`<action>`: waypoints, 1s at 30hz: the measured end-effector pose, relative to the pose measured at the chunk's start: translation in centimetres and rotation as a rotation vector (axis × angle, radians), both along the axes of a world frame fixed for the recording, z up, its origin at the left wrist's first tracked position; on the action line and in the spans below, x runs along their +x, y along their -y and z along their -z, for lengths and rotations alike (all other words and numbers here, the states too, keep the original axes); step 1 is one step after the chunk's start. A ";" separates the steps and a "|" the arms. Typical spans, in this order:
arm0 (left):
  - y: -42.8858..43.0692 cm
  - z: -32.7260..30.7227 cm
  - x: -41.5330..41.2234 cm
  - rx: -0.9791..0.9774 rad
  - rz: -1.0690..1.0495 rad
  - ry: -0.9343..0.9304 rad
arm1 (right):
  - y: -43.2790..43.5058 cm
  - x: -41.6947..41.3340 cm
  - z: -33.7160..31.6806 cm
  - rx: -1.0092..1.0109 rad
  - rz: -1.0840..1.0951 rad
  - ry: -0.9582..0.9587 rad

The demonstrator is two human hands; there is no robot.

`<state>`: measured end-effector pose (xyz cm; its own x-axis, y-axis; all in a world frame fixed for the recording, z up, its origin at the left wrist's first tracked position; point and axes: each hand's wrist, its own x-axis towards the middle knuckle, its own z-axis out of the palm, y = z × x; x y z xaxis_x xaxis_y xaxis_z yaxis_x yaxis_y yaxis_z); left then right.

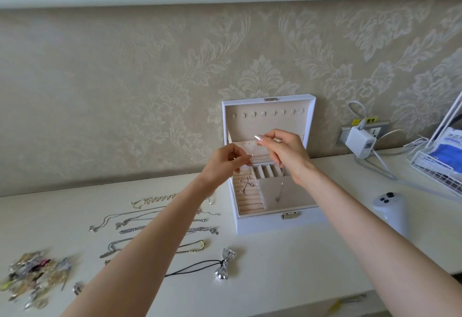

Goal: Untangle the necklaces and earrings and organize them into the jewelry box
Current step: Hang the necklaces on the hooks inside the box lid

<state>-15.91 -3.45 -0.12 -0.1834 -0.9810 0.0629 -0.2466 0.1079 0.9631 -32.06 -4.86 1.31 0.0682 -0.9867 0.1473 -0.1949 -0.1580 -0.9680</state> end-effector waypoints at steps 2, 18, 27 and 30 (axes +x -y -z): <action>0.0 0.1 0.0 0.018 0.009 -0.008 | -0.1 0.1 0.0 0.007 -0.001 -0.006; 0.8 0.6 0.3 0.183 0.018 -0.224 | -1.4 1.1 0.7 0.072 -0.271 0.110; 1.2 0.4 0.6 0.228 0.008 -0.302 | -1.6 1.1 2.3 0.147 -0.373 0.321; 1.6 0.1 0.5 0.250 0.001 -0.328 | -1.5 0.9 2.7 0.161 -0.379 0.413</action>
<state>-15.39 -5.00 -0.21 -0.1944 -0.9733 -0.1221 0.0776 -0.1394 0.9872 -31.12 -3.33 -1.40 0.3894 -0.9169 0.0872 0.2454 0.0121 -0.9694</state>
